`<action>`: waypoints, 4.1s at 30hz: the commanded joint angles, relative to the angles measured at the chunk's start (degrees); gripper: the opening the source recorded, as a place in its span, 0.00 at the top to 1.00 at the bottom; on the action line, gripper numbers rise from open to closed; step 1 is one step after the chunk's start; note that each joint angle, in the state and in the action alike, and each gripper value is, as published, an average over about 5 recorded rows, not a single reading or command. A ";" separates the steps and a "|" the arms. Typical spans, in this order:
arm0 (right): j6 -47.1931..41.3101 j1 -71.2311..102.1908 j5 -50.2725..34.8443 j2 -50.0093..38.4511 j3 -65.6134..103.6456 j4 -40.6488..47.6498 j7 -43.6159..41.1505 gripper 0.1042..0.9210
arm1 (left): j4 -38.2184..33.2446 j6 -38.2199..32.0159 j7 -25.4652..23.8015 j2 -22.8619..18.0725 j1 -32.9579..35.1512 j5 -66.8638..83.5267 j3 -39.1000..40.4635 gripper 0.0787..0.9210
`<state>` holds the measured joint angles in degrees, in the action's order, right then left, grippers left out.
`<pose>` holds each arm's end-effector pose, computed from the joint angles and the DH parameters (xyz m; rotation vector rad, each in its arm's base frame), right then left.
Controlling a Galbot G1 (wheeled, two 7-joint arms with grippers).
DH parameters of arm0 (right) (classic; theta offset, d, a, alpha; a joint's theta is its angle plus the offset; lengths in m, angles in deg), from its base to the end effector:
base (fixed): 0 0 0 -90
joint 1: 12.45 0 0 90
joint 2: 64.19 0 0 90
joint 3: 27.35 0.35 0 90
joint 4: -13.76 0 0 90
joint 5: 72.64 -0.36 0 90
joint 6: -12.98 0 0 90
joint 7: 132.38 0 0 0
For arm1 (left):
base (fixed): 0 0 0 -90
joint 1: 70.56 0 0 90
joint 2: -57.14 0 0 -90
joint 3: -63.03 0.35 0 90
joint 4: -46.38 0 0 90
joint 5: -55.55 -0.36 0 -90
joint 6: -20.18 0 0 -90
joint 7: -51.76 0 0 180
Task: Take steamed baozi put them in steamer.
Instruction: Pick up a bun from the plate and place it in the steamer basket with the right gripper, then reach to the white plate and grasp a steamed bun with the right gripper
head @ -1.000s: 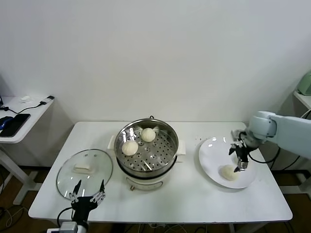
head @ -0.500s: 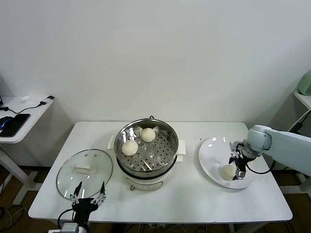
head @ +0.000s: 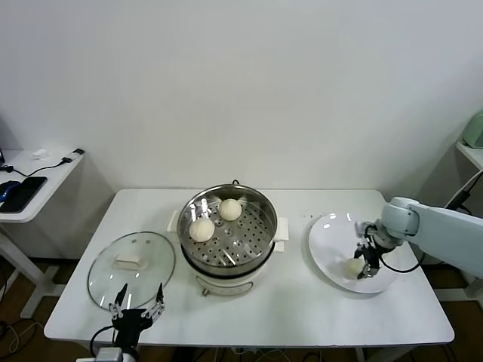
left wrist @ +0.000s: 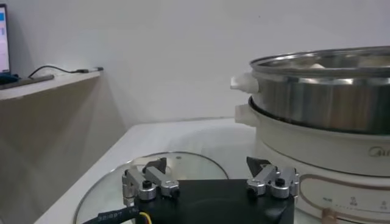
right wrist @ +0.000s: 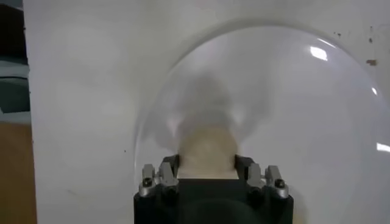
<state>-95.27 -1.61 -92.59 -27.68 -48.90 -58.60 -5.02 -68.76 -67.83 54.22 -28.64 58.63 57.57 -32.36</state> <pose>0.4965 -0.1791 -0.2234 1.1710 -1.3451 1.1450 0.1287 0.0450 -0.3556 0.1280 -2.8627 -0.1193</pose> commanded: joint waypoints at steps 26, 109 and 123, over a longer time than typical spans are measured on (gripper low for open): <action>31.53 -36.20 -2.20 31.93 -9.38 -21.65 -6.34 0.38 | -1.25 -0.08 -0.05 0.56 0.45 0.18 -0.09 0.12; 17.27 1.41 9.33 -2.00 5.48 16.29 -8.67 0.12 | -1.02 -1.30 0.16 -1.04 1.89 -0.14 -1.11 0.12; 17.21 10.20 14.21 5.26 15.30 25.52 -6.63 0.12 | -0.59 -1.51 0.18 -1.43 2.39 -0.50 -1.32 0.12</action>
<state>-77.32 1.04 -82.15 -24.28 -40.52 -38.65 -12.12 -69.43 -69.29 54.41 -30.05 60.95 57.19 -33.74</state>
